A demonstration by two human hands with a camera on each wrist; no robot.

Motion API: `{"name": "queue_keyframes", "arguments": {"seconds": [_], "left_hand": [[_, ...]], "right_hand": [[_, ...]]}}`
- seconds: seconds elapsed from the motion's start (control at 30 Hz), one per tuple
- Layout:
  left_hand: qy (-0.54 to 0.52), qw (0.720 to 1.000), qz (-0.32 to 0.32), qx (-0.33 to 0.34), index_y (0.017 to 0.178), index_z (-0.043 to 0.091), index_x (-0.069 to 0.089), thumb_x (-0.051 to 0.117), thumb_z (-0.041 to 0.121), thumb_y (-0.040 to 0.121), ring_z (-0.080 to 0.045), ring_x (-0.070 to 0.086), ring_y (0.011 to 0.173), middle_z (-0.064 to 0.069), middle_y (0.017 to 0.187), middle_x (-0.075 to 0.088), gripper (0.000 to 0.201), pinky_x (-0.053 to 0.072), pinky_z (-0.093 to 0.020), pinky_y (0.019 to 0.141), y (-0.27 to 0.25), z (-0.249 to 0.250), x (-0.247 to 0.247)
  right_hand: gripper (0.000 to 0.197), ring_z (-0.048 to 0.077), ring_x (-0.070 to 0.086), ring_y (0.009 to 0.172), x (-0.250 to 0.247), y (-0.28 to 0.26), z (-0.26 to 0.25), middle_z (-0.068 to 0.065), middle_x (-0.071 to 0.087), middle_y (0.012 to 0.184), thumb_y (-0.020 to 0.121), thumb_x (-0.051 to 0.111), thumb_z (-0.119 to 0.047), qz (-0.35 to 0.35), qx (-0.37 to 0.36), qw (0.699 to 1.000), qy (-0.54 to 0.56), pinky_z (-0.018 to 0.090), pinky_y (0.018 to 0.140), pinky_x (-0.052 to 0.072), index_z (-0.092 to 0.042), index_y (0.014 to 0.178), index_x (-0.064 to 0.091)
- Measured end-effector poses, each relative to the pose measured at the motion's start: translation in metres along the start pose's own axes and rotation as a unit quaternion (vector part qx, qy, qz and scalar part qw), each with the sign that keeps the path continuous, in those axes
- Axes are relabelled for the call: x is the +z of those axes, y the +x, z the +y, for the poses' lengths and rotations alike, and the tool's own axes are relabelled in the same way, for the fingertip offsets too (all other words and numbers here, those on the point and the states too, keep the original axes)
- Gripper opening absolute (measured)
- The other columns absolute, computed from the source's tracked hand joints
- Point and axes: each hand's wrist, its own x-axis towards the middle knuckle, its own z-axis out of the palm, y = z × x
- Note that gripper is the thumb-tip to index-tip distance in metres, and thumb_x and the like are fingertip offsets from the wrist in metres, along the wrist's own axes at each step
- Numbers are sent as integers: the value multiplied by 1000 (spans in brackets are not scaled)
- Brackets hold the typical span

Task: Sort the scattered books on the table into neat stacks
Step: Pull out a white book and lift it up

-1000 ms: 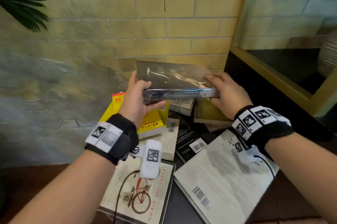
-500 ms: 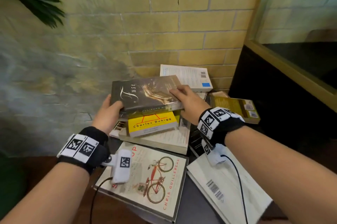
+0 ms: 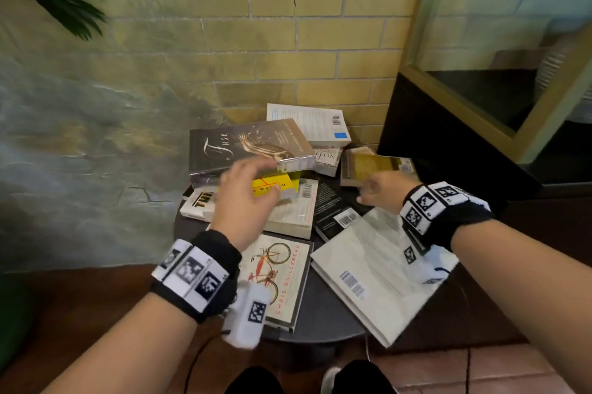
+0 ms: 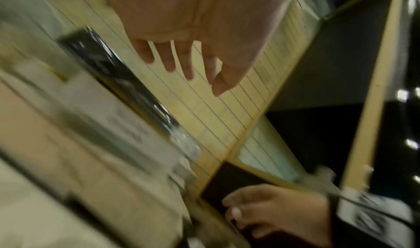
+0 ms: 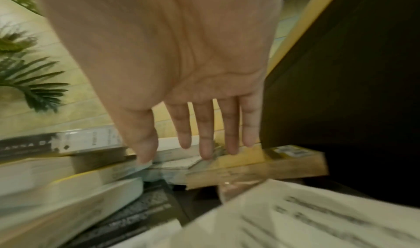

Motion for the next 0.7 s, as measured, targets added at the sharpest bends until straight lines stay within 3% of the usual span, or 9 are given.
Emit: {"name": "queue_keyframes", "arguments": {"seconds": [0.1,0.2,0.33,0.47,0.6,0.7], "left_hand": [[14,988,-156,15,126,29,57,66,22,87,-16,40,132,3,137,50,41,29,-37,114,-26,8,32],[81,951,-294,47,141,29,43,71,36,83,-17,28,141,3,150,37,65,21,-28,116,-50,12,62],[185,893,-405,71,151,35,19,78,51,71,-23,0,150,-3,163,7,101,2,-34,121,-68,14,87],[300,852,-414,109,152,38,0,77,57,66,-33,-21,146,-6,161,-18,116,-9,-48,119,-84,13,99],[335,867,-352,112,149,43,-1,65,63,74,-40,-16,146,-9,161,-11,102,-7,-57,118,-101,15,111],[361,851,-350,149,147,48,-5,46,67,82,-45,-12,146,-8,162,-9,85,-5,-62,116,-108,16,110]], "right_hand": [[53,20,52,119,10,-19,25,1,55,135,89,55,-53,-33,38,999,-13,31,97,41,-24,133,52],[80,25,46,128,23,-30,45,8,44,144,82,53,-67,-43,99,993,-53,33,102,39,-17,143,38],[100,29,41,133,37,-36,54,11,35,149,76,50,-77,-63,150,985,-53,36,106,36,-21,152,16],[105,33,38,135,45,-39,57,13,30,151,73,47,-82,-56,153,985,-55,41,107,37,-25,152,11],[108,34,39,133,50,-46,62,12,28,151,69,44,-86,-48,145,987,-56,42,104,39,-27,152,10],[101,35,38,134,53,-54,64,10,26,152,73,42,-84,-38,141,987,-59,44,103,39,-29,152,12]]}}
